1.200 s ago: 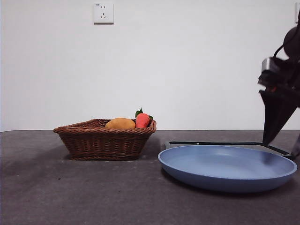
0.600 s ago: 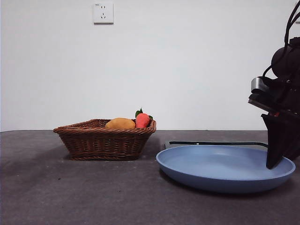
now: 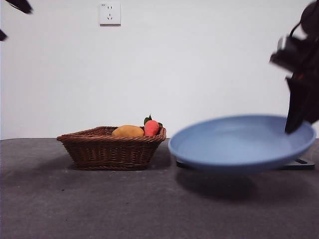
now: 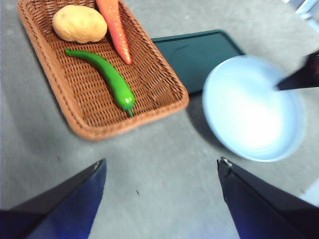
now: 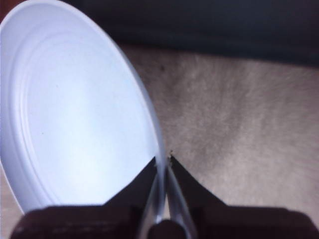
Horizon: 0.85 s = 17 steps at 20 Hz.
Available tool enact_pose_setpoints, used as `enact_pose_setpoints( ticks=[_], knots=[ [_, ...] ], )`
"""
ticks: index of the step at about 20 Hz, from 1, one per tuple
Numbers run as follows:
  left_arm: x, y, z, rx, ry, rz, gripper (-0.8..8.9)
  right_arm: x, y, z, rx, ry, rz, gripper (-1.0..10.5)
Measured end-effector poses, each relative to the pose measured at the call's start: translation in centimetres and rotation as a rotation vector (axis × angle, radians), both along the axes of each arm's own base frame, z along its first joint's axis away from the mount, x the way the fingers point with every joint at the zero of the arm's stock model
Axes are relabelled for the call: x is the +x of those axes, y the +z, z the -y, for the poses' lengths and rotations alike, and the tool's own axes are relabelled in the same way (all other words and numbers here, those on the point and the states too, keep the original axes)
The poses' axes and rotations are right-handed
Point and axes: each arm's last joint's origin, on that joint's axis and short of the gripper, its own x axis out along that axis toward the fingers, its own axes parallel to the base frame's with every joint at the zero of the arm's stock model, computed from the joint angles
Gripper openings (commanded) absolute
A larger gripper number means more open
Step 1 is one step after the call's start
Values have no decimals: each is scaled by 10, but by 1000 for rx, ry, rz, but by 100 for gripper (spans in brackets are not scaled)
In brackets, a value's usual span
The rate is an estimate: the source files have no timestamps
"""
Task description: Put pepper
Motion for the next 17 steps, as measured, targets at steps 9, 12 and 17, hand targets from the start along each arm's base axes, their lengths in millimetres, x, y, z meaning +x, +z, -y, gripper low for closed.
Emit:
enact_pose_setpoints(
  ticks=[9,12,17],
  knots=[
    [116,-2,80,213,29,-88,389,-51,69,25,40,-134,253,5],
    [151,-14,104,267,29,-124,389,-66,81,34,42,-182,302,5],
    [198,-49,133,371,54,-199,389,-86,95,37,46,-206,368,5]
  ],
)
